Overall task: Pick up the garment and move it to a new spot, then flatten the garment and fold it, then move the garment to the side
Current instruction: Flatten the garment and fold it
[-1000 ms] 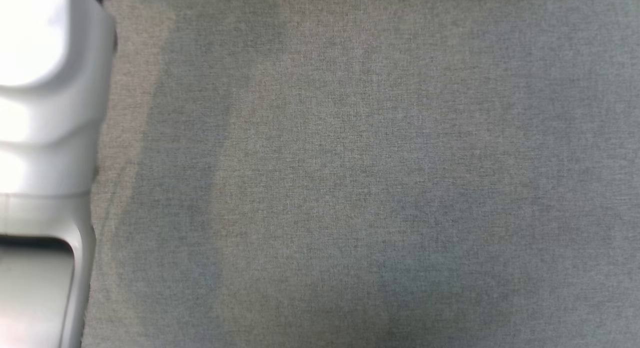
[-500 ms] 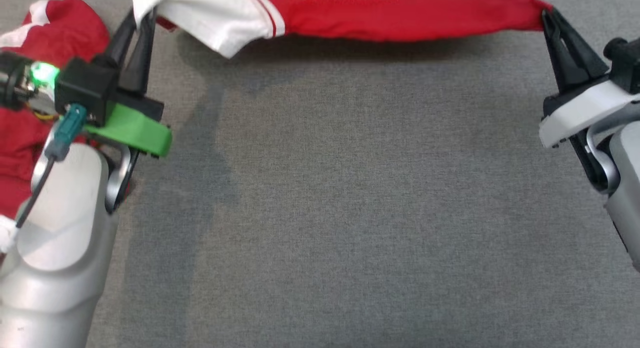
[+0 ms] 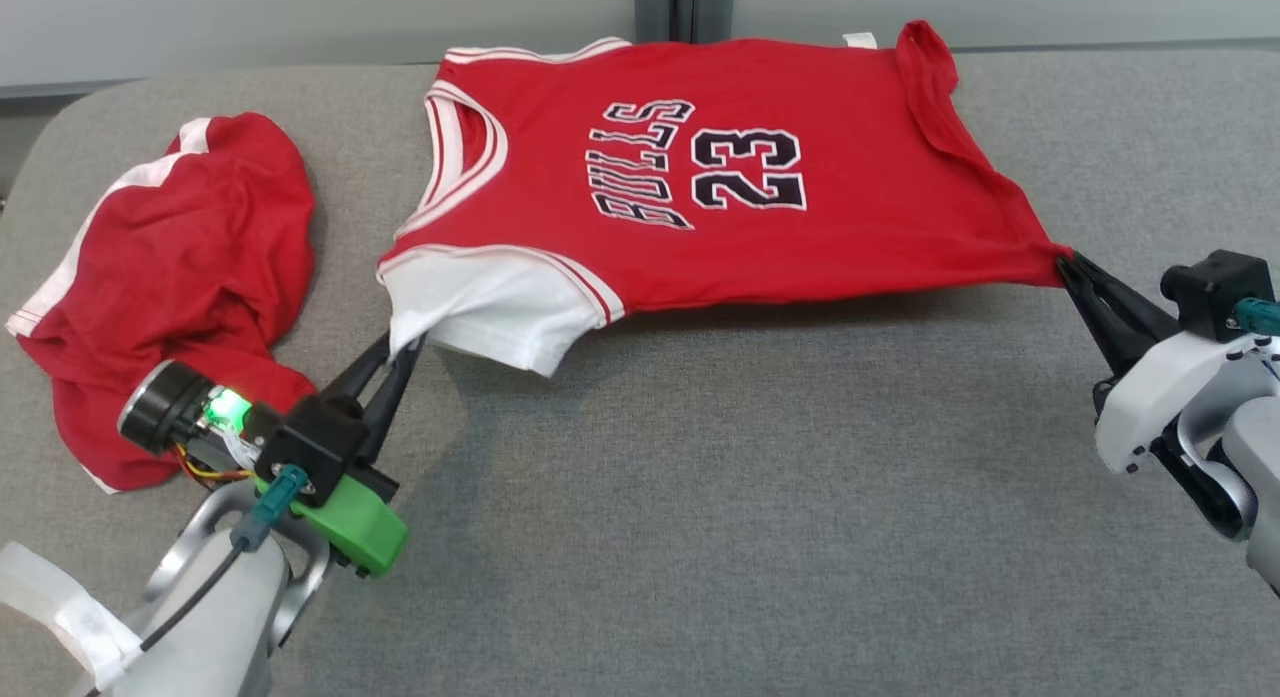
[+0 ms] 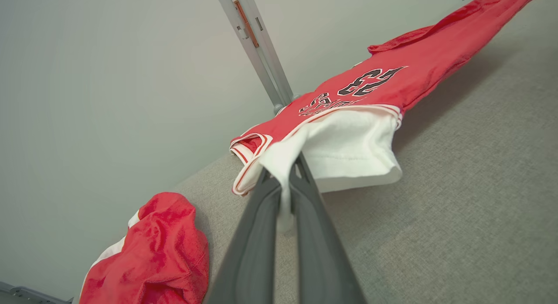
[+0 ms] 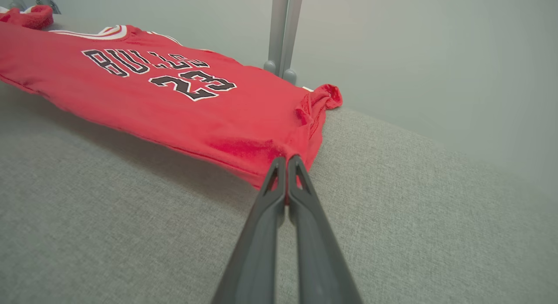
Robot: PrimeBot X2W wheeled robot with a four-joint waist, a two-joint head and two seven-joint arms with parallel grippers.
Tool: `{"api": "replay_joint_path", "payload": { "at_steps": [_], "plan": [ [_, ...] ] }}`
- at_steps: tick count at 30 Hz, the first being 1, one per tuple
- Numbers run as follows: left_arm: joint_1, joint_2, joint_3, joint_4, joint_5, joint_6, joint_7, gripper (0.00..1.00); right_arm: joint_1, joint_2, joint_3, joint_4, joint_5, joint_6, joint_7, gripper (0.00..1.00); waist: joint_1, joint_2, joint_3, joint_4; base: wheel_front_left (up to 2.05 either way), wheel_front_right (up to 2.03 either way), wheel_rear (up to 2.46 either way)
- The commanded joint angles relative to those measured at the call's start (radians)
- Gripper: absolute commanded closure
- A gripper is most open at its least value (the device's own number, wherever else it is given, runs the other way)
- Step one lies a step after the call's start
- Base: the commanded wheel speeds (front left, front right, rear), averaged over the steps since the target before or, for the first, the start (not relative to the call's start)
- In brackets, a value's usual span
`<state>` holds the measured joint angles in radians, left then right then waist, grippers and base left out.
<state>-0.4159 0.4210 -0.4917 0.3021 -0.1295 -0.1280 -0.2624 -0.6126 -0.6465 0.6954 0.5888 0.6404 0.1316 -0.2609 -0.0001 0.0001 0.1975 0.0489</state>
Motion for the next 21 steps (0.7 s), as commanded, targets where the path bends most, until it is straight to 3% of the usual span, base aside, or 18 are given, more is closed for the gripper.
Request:
{"api": "replay_joint_path", "payload": {
  "at_steps": [1, 6, 12, 17, 21],
  "plan": [
    [0.028, 0.010, -0.016, -0.004, -0.017, -0.003, -0.003, 1.00, 0.021, -0.015, 0.013, 0.022, 0.042, -0.002, 0.022, 1.00, 0.0001, -0.0001, -0.050, 0.013, 0.00, 0.00, 0.00],
    [0.082, 0.038, -0.103, -0.029, -0.061, -0.002, -0.003, 1.00, 0.048, -0.078, 0.099, 0.016, 0.178, -0.002, 0.099, 1.00, 0.0001, -0.0001, -0.092, 0.017, 0.00, 0.00, 0.00],
    [0.163, 0.093, -0.182, -0.091, -0.110, -0.002, 0.000, 1.00, 0.100, -0.177, 0.185, -0.113, 0.377, -0.002, 0.200, 1.00, 0.0001, -0.0001, -0.127, 0.015, 0.00, 0.00, 0.00],
    [0.218, 0.179, -0.214, -0.167, -0.142, -0.002, 0.026, 1.00, 0.147, -0.271, 0.219, -0.230, 0.539, -0.002, 0.306, 1.00, 0.0001, -0.0001, -0.135, 0.008, 0.00, 0.00, 0.00],
    [0.272, 0.210, -0.204, -0.234, -0.221, -0.002, 0.069, 1.00, 0.167, -0.326, 0.230, -0.294, 0.633, -0.002, 0.419, 1.00, 0.0001, -0.0001, -0.125, -0.003, 0.00, 0.00, 0.00]
  ]
}}
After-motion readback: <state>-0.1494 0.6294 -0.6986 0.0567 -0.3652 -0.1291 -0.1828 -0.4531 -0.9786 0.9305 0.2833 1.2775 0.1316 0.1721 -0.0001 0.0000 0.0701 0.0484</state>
